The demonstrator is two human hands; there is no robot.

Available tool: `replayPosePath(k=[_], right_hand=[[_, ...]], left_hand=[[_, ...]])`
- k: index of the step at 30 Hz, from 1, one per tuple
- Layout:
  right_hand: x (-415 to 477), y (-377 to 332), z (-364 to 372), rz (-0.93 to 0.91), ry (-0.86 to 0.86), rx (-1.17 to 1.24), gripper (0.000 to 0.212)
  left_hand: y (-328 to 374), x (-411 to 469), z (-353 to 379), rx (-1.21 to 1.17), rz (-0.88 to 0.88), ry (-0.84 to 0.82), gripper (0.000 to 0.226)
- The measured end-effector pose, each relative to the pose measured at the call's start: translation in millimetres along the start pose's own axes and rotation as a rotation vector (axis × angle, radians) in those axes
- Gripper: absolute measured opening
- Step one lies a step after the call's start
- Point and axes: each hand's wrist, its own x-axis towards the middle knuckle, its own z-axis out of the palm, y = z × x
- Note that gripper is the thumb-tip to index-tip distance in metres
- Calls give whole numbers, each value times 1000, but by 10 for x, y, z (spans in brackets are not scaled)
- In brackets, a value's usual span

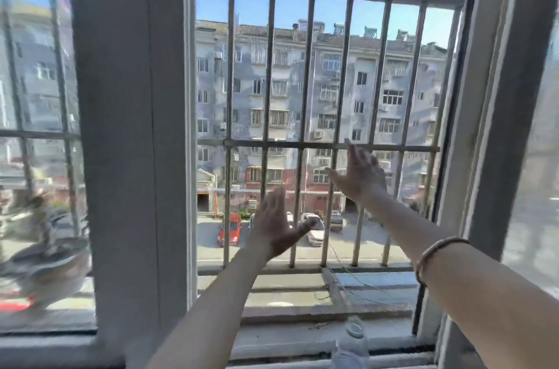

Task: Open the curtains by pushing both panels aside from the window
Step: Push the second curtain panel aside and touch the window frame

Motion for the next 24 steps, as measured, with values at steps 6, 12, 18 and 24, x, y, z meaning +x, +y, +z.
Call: replayPosePath(k=[6, 12, 18, 24], right_hand=[[-459, -324, 72, -113, -72, 86, 76], [-830, -1059, -19, -254, -78, 233, 76], [-1140, -1938, 12, -335, -67, 243, 73], [-1451, -2918, 200, -341, -82, 322, 73]], left_hand=[[-56, -636, -427, 83, -126, 83, 96], [-340, -1226, -1040, 92, -316, 140, 97], [-744, -1642, -1669, 138, -355, 237, 87], [-1520, -2035, -2206, 207, -358, 215, 86]])
